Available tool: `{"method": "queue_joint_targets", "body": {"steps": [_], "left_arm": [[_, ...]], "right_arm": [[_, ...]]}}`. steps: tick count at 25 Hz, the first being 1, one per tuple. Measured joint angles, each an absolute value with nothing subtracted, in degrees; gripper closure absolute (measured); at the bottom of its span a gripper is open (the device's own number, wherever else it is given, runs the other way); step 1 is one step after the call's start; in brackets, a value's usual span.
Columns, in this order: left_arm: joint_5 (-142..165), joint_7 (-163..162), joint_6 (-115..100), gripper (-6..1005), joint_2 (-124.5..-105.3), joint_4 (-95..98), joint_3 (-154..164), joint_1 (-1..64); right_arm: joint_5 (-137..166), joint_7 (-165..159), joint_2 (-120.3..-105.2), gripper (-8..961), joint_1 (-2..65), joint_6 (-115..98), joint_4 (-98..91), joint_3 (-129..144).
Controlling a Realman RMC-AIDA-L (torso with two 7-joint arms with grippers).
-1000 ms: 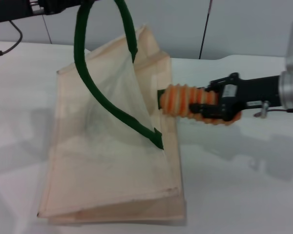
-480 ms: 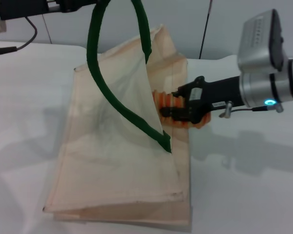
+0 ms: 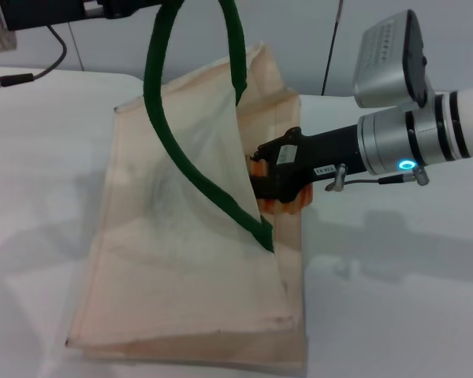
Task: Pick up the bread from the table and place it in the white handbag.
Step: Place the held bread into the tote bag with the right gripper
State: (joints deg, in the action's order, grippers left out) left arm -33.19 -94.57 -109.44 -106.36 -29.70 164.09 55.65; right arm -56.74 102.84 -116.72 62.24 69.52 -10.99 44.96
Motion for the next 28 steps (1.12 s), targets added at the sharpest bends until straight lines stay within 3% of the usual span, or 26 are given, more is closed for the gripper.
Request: {"method": "queue_joint_targets", "body": {"steps": [10, 13, 23, 28], "left_arm": [[-33.2, -94.6, -109.3, 857, -106.56, -29.7, 164.1, 55.6], [-33.2, -94.6, -109.3, 857, -106.55, -29.7, 164.1, 55.6], [-33.2, -94.6, -109.3, 856, -106.53, -29.7, 164.1, 55.6], [-33.3, -94.6, -109.2, 856, -106.41, -29.7, 164.1, 55.2]], "right_arm": [[-59.6, 105.4, -116.64, 618, 61.6, 71.6, -10.9, 45.0], [-59.6, 105.4, -116.59, 384, 61.6, 71.2, -10.8, 45.1], [-59.6, 104.8, -116.55, 124, 60.8, 68.3, -10.6, 44.8], [-59.6, 104.6, -116.29, 71, 58.5, 65.7, -11.4, 44.7]]}}
